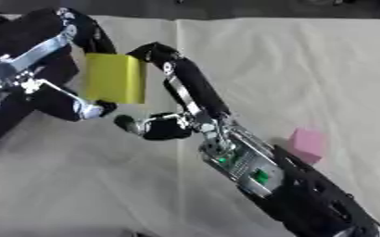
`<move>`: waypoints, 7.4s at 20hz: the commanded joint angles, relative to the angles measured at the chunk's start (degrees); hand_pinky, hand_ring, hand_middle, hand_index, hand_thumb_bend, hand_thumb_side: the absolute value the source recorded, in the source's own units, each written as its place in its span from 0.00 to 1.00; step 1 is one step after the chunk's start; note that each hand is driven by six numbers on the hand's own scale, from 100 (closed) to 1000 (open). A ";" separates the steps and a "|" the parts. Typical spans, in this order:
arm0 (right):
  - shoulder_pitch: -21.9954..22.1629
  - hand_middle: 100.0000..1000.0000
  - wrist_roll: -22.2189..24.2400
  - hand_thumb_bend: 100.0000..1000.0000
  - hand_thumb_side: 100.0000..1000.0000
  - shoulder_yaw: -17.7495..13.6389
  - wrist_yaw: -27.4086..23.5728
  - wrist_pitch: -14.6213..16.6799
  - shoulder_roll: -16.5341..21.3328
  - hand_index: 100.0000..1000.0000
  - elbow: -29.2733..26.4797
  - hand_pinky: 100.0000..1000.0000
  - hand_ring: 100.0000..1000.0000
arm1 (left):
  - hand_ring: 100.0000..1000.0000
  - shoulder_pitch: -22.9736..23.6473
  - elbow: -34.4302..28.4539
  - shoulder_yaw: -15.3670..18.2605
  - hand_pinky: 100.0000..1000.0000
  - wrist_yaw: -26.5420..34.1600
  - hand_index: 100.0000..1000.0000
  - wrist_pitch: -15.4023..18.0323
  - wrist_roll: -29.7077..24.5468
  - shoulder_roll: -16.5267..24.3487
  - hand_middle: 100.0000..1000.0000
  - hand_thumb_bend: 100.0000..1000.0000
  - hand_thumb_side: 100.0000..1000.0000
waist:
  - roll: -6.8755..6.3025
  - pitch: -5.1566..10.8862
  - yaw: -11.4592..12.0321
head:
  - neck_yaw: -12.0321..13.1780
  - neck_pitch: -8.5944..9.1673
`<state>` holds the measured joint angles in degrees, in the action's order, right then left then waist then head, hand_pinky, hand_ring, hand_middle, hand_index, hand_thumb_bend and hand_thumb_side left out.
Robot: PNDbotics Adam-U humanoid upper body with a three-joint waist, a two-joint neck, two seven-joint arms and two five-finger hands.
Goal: Pick up the objects with one hand, pass them to the other hand, and then place them into the box on the other side of the table.
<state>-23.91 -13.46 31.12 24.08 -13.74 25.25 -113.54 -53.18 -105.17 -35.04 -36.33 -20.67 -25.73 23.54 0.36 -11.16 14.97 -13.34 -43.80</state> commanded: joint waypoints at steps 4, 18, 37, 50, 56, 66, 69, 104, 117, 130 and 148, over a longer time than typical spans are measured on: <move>0.33 0.78 -0.01 0.65 0.20 -0.91 1.89 -1.05 1.37 0.88 -1.05 0.81 0.81 | 0.52 -0.58 -2.20 1.48 0.67 -1.01 0.32 -0.15 -2.52 2.08 0.45 0.26 0.00 | -0.02 1.47 0.06 | 0.42 -0.31; 2.44 0.78 -2.16 0.62 0.22 -2.15 3.46 -3.24 2.29 0.88 -1.05 0.81 0.81 | 0.51 2.70 -9.38 5.85 0.70 1.24 0.31 -0.83 -4.36 5.09 0.45 0.26 0.00 | 0.26 1.42 0.01 | 1.21 -0.31; 5.82 0.78 -2.62 0.62 0.18 -2.12 4.33 -1.38 3.48 0.87 -1.05 0.81 0.81 | 0.52 5.27 -9.32 10.76 0.71 2.64 0.31 -4.97 -0.84 12.28 0.46 0.27 0.00 | 1.18 1.73 -1.19 | 4.92 -0.31; 6.88 0.75 -3.66 0.63 0.13 -1.90 5.50 1.55 3.64 0.85 -1.05 0.80 0.79 | 0.51 7.86 -3.96 16.51 0.74 11.67 0.29 -10.08 3.86 19.72 0.47 0.28 0.00 | 2.75 0.82 -3.77 | 7.73 -0.31; 7.25 0.75 -7.77 0.63 0.09 -4.62 4.14 2.91 3.28 0.85 -1.05 0.80 0.79 | 0.51 8.94 -0.94 17.32 0.74 14.09 0.29 -9.92 6.63 22.00 0.48 0.28 0.00 | 3.25 0.20 -5.04 | 10.41 -0.31; 6.92 0.74 -13.08 0.63 0.08 -9.17 1.41 3.72 3.55 0.79 -1.05 0.79 0.78 | 0.50 10.54 4.63 20.39 0.75 15.66 0.28 -9.34 11.78 24.04 0.48 0.28 0.00 | 3.81 -0.70 -6.10 | 13.53 -0.31; 6.73 0.74 -14.62 0.63 0.08 -10.35 0.46 3.92 3.70 0.80 -1.05 0.79 0.78 | 0.50 10.82 7.24 21.17 0.75 15.92 0.28 -9.45 13.47 24.54 0.48 0.28 0.00 | 4.03 -0.89 -6.59 | 13.64 -0.31; 5.28 0.74 -21.41 0.63 0.10 -15.60 -3.36 5.30 4.36 0.79 -1.05 0.79 0.78 | 0.66 14.44 21.11 24.93 0.84 8.49 0.63 -7.66 19.48 26.59 0.63 0.80 0.00 | 5.31 -3.54 -9.05 | 18.19 3.09; 5.29 0.74 -21.79 0.63 0.10 -15.95 -3.66 5.49 4.62 0.78 -1.05 0.79 0.78 | 0.74 14.63 21.30 25.75 0.91 3.58 0.71 -9.94 18.51 26.87 0.72 0.94 0.17 | 5.25 -3.19 -8.90 | 18.31 2.58; 5.90 0.74 -22.91 0.65 0.10 -17.70 -4.19 6.21 6.55 0.78 -1.05 0.79 0.78 | 0.71 16.03 6.84 27.40 0.92 13.36 0.69 -10.79 21.37 28.72 0.71 0.87 0.05 | 4.47 -2.27 -8.76 | 15.86 1.48; 8.89 0.74 -20.11 0.68 0.06 -19.97 -7.68 6.71 11.54 0.79 -1.05 0.79 0.78 | 0.63 18.60 -5.66 27.54 0.88 23.38 0.63 -12.02 23.07 27.95 0.67 0.69 0.08 | 4.08 -0.91 -9.75 | 6.72 -0.03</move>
<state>-14.71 -34.30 12.00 17.02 -7.04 34.59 -113.55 -34.11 -109.53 -8.11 -13.78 -32.87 -2.97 50.30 4.82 -13.28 5.25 -5.91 -43.71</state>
